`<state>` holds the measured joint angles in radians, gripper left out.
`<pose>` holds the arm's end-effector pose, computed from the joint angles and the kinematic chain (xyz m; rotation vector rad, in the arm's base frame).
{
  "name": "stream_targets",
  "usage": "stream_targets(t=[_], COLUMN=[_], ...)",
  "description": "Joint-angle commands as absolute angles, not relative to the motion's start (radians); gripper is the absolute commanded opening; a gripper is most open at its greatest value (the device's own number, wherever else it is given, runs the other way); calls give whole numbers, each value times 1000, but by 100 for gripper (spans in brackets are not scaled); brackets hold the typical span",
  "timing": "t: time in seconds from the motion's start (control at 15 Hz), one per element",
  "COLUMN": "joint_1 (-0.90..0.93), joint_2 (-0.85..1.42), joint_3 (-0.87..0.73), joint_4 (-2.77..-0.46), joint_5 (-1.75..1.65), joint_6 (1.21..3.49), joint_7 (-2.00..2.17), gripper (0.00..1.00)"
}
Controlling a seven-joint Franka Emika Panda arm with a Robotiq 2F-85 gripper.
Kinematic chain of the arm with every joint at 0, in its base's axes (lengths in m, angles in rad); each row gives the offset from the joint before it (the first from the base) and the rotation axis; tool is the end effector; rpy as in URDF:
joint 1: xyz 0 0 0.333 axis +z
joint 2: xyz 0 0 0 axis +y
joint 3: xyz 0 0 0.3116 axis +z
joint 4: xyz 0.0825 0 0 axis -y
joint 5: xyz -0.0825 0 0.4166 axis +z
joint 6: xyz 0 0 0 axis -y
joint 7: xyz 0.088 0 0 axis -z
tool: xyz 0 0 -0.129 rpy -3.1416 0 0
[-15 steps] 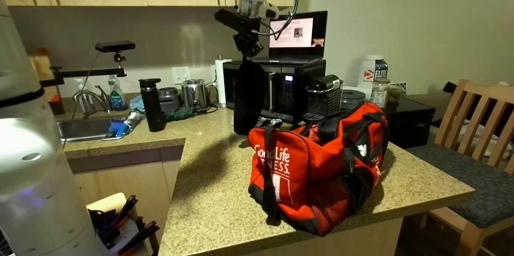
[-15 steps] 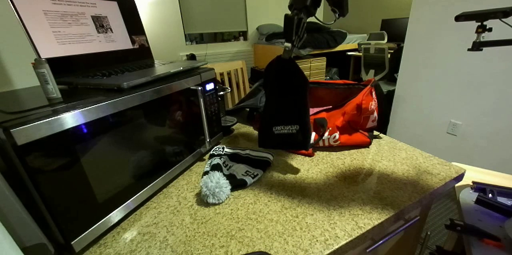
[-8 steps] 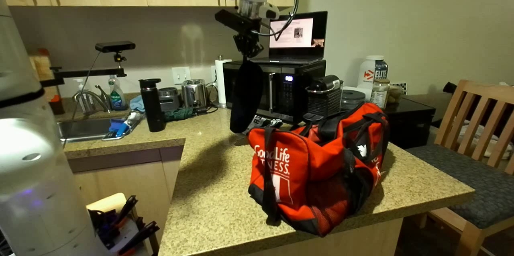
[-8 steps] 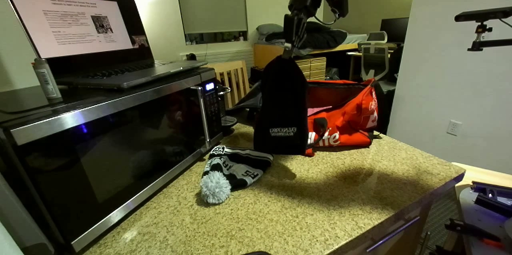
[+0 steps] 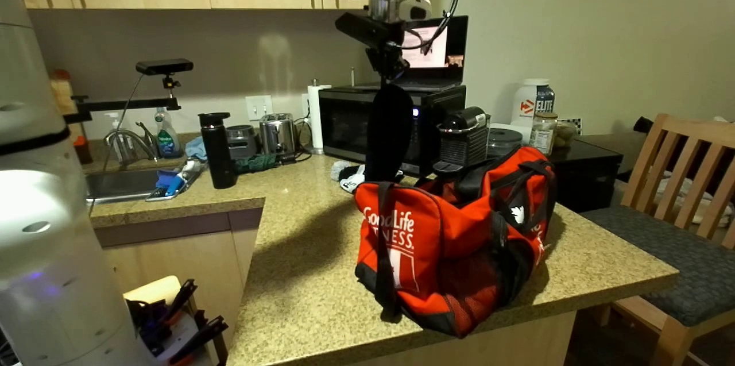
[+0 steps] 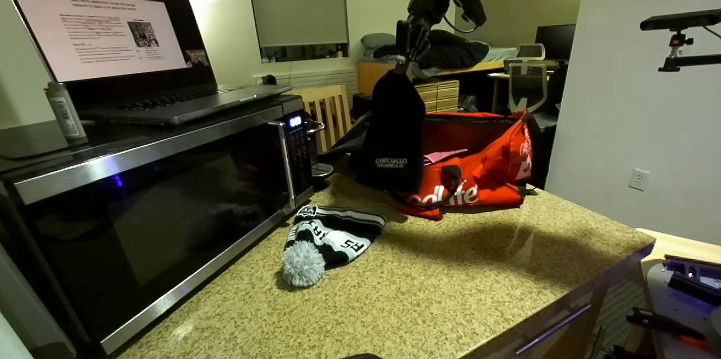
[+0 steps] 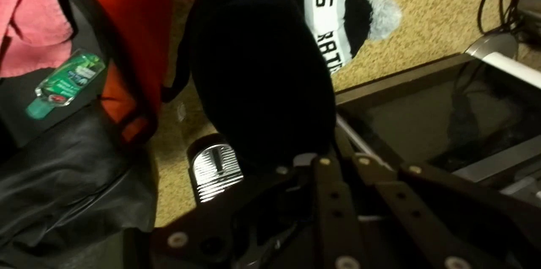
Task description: Put the head sock in the orange bag
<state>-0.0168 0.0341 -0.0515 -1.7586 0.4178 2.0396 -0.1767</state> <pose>0.6365 -0.0125 0.5331 -2.7533 0.0492 -0.4056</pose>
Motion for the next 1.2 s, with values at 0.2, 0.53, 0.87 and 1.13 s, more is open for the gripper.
stream_targets(t=[0.2, 0.53, 0.87, 1.13], joint_1=[-74, -99, -116, -123], joint_2=[155, 218, 244, 238], joint_3=[-86, -110, -134, -151], joint_4=[-1618, -1525, -1473, -1478], joint_5=[337, 262, 210, 179], joint_6=[2155, 2197, 2193, 2188], joint_7=[-74, 36, 137, 193], gripper=[3, 3, 4, 4])
